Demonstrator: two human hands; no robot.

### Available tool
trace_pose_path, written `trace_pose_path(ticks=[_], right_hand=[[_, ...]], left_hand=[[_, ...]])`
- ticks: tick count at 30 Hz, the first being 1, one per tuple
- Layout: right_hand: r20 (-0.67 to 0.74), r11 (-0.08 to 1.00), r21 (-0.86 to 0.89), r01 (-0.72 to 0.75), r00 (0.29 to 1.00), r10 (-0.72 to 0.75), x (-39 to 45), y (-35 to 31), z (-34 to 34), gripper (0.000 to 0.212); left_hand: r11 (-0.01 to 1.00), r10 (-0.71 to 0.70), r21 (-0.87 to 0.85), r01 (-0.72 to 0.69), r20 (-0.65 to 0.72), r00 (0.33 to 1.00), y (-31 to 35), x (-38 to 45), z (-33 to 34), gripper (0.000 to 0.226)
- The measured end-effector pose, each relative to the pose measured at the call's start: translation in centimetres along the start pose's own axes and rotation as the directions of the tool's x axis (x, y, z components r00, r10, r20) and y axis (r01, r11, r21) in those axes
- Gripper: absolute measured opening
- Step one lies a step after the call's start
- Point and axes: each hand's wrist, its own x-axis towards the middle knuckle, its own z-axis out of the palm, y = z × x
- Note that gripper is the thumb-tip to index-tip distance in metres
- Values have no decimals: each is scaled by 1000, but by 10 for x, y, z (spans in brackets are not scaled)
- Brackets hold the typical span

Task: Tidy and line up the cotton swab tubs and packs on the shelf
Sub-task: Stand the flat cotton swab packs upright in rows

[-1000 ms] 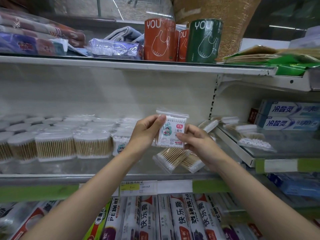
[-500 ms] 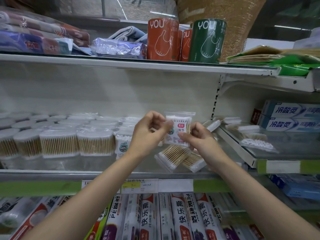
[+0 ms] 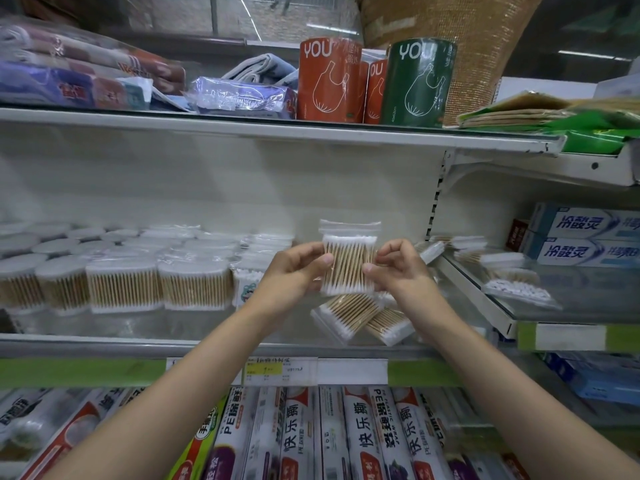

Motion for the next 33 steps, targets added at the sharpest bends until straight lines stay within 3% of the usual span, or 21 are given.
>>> trace_pose_path(ticks=[6, 12, 15, 19, 22, 25, 29, 33], right_hand=[[1, 998, 51, -26, 1000, 26, 0, -5, 6, 15], [-15, 984, 121, -128, 991, 131, 3, -4, 12, 31], [16, 988, 91, -125, 992, 124, 3, -4, 14, 39], [99, 995, 70, -69, 993, 62, 3, -6, 22, 22], [122, 994, 99, -38, 992, 26, 5, -7, 35, 15], [150, 999, 41, -6, 989, 0, 8, -8, 51, 17], [209, 997, -75, 11, 978, 5, 11, -4, 80, 26], [210, 925, -380, 26, 976, 59, 13, 4, 105, 30]], left_hand=[[930, -208, -296, 220, 71, 975, -1, 1, -2, 29], [917, -237, -322, 236, 36, 971, -1, -1, -4, 44], [970, -186, -170, 172, -70, 980, 0, -3, -7, 27], [987, -25, 149, 52, -179, 984, 4, -8, -23, 17], [975, 49, 223, -1, -211, 976, 9, -16, -34, 8], [960, 111, 277, -37, -259, 959, 14, -24, -47, 18], [925, 131, 379, -14, -284, 950, 10, -37, -74, 16], [790, 84, 603, 111, -286, 955, -3, -41, -99, 10]])
